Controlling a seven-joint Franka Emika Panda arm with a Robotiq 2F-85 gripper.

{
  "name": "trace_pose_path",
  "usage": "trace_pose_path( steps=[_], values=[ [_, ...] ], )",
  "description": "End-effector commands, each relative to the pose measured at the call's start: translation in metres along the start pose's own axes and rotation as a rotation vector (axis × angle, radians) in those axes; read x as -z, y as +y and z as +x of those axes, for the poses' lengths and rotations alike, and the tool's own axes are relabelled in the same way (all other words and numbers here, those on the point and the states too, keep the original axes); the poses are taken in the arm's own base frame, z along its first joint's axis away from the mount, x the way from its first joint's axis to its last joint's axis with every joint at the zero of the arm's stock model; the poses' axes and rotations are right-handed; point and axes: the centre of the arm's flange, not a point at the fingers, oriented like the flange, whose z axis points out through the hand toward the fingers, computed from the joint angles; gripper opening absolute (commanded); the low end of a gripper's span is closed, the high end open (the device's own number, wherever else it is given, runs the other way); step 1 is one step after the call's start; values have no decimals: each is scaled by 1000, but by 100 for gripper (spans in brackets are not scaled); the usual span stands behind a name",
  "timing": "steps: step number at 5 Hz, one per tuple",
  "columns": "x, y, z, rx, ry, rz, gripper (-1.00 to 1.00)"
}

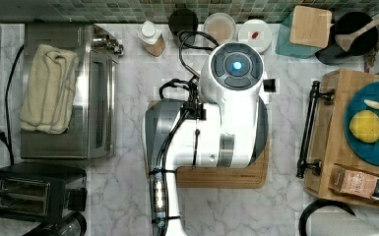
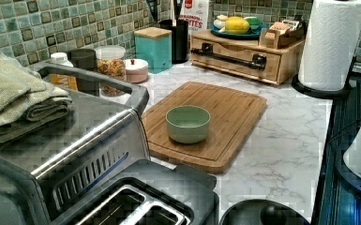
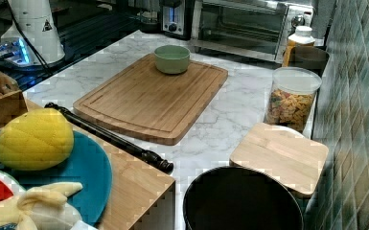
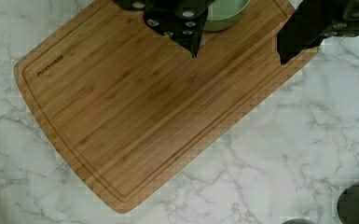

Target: Open the drawer.

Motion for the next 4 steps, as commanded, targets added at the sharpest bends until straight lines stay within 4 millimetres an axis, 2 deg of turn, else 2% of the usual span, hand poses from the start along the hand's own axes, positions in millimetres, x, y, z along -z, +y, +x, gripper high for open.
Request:
trace_pose_path(
  steps=[1, 2, 3, 4],
  values=[
    [0, 1, 1, -4, -3, 4, 100],
    [-7, 22, 13, 88, 11, -11, 100],
    [-5, 49, 36, 220, 17, -63, 100],
    [-8, 75, 57, 316, 94, -103, 100]
  ],
)
